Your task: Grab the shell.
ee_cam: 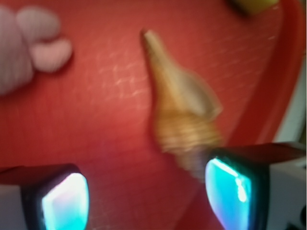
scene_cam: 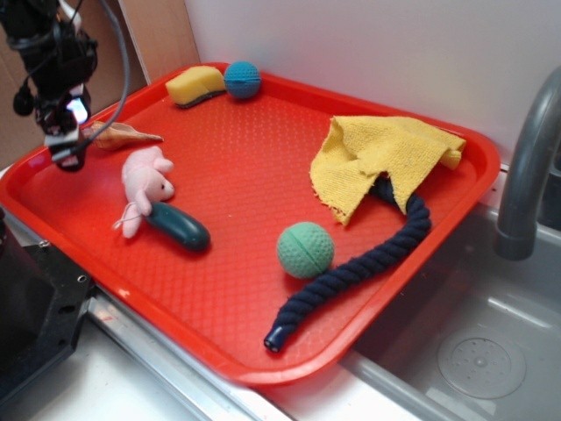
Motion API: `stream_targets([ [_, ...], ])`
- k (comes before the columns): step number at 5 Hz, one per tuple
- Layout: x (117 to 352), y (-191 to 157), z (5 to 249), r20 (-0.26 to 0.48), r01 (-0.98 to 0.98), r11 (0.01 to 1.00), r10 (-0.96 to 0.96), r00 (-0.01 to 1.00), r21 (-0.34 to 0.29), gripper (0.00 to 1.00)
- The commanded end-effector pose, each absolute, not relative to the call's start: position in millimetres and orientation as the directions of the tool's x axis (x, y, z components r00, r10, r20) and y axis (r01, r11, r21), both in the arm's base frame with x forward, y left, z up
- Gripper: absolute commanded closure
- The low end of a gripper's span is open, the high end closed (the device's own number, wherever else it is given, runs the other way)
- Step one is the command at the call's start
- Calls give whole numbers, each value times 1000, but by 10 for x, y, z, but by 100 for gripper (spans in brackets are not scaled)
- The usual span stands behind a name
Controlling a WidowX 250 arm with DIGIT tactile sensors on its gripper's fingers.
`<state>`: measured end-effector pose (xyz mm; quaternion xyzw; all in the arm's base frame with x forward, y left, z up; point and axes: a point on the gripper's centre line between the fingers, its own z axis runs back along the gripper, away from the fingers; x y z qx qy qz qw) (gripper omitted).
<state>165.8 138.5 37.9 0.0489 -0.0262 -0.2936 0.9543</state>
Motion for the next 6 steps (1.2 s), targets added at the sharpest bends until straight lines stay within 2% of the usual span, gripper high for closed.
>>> stream_targets([
  [1, 1560, 1464, 305, 21, 569, 816, -573, 819, 106, 0],
  [2, 1437, 1460, 442, 32, 557, 820, -566, 824, 131, 0],
  [3, 1180, 1524, 885, 110, 491, 847, -518, 848, 203, 0],
  [4, 1681, 1530, 921, 106, 477, 855, -503, 858, 201, 0],
  [5, 2183, 1546, 780, 95, 477, 860, -498, 862, 178, 0],
  [6, 2673, 1486, 648, 86, 442, 876, -463, 882, 191, 0],
])
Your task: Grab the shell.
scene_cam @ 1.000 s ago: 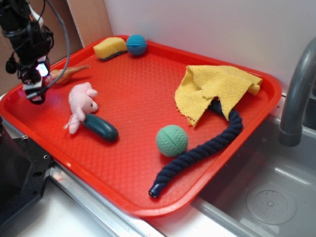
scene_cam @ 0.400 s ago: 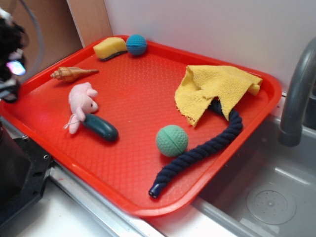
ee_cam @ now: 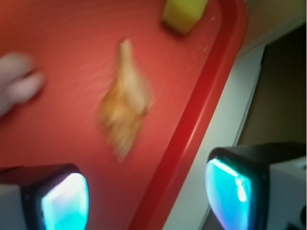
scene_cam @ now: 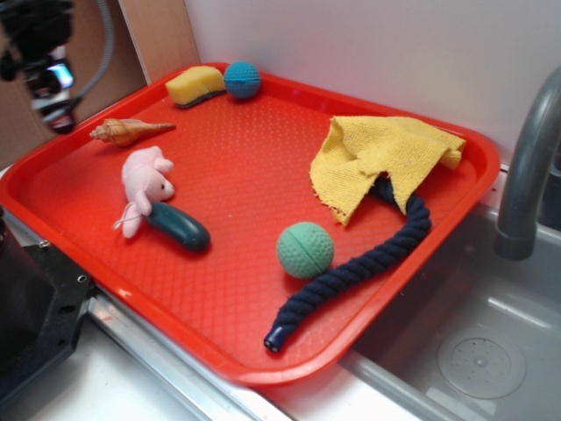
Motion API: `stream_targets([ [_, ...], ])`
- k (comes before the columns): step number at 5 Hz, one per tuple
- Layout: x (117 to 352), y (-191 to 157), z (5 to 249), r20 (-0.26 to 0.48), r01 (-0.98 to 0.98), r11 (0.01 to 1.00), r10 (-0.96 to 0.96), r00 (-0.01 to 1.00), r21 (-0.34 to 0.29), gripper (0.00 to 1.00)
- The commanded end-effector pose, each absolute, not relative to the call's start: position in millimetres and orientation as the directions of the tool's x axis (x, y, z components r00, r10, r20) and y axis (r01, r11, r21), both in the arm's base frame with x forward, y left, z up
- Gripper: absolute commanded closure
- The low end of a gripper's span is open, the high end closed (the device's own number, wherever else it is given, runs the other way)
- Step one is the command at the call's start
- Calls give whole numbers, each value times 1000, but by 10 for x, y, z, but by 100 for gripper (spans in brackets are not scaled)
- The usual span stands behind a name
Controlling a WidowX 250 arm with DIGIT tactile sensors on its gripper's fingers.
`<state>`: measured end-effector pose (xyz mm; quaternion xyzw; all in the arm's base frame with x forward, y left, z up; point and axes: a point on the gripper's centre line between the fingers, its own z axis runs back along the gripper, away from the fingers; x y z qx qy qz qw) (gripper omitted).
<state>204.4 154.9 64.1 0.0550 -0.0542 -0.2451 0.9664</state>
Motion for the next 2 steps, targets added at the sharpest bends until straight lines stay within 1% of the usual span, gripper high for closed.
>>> stream_targets([
  [1, 2654, 1383, 648, 102, 421, 881, -449, 888, 216, 0],
  [2, 2579, 1288, 600, 68, 446, 868, -469, 881, 218, 0],
])
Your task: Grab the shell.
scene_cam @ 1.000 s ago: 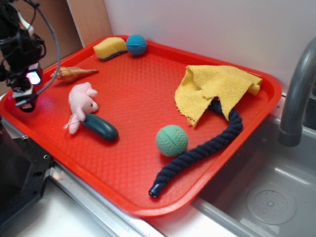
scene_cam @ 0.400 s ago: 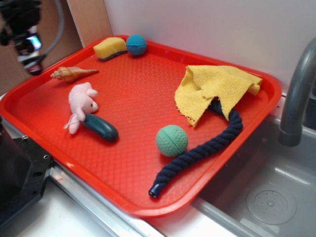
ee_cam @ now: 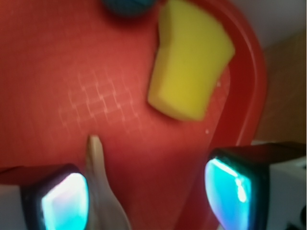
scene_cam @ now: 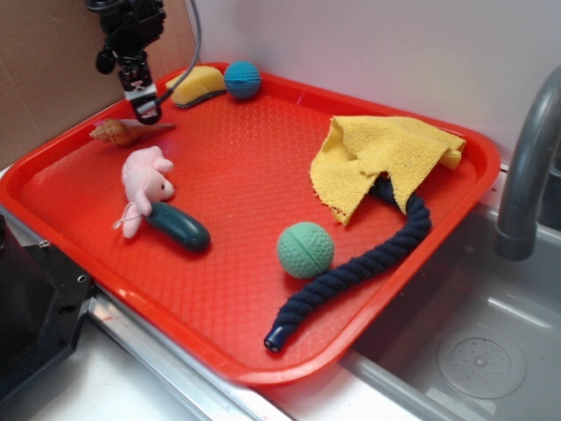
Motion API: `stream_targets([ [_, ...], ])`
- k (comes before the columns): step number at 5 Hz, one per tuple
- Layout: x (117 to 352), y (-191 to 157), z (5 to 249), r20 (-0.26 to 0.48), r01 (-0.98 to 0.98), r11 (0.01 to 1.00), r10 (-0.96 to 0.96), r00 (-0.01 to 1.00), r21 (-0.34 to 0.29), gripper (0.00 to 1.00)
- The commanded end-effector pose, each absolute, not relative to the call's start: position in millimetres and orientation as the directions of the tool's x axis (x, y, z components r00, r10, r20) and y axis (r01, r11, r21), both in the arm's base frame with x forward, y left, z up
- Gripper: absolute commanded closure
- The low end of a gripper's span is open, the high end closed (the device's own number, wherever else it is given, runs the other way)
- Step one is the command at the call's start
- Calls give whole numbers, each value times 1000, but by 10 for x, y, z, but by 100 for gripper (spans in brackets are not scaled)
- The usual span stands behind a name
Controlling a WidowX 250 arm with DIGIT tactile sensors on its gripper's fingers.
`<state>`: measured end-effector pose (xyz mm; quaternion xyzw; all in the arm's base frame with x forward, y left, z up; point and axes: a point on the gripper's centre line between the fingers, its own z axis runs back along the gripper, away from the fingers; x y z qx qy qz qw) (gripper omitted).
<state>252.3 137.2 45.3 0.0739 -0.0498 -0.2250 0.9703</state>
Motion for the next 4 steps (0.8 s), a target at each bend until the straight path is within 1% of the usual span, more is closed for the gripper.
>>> stream_targets([
  [1, 2513, 1240, 688, 62, 456, 855, -484, 873, 247, 0],
  [2, 2347, 1225, 673, 63, 440, 867, -466, 883, 235, 0],
  [3, 2082, 1184, 618, 47, 444, 870, -463, 885, 215, 0],
  [4, 1924, 1200, 556, 32, 441, 875, -456, 890, 201, 0],
])
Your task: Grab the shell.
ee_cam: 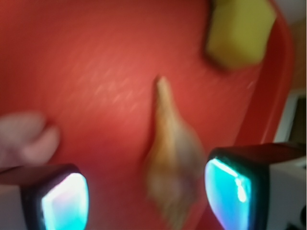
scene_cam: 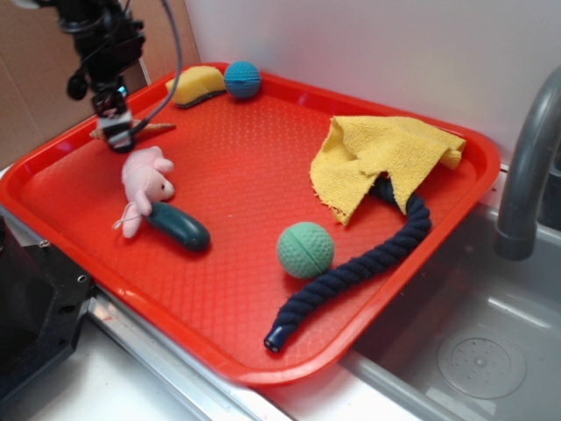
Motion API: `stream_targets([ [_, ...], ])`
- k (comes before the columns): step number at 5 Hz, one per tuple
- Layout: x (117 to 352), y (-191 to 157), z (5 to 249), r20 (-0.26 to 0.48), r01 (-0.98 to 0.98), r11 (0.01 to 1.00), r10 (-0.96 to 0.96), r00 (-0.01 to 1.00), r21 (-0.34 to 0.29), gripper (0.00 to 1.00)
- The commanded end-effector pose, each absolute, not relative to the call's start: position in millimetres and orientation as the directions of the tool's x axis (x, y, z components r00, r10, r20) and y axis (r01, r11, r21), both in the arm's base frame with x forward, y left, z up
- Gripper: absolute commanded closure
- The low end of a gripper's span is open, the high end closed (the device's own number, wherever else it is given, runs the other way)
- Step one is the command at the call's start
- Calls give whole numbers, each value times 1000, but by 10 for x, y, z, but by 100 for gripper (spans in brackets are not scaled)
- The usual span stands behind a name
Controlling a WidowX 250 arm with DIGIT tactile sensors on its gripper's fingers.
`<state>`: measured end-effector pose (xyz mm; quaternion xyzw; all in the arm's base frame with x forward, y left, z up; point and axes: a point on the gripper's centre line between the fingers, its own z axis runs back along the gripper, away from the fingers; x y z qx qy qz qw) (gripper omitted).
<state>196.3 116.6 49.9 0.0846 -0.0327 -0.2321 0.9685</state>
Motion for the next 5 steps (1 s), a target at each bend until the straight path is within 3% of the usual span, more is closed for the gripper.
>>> stream_targets([
  [1, 1804, 1311, 489, 26, 411, 895, -421, 907, 173, 0],
  [3, 1778, 1297, 562, 42, 428, 886, -442, 896, 180, 0],
  [5, 1649, 1287, 414, 20, 452, 878, -460, 888, 155, 0],
])
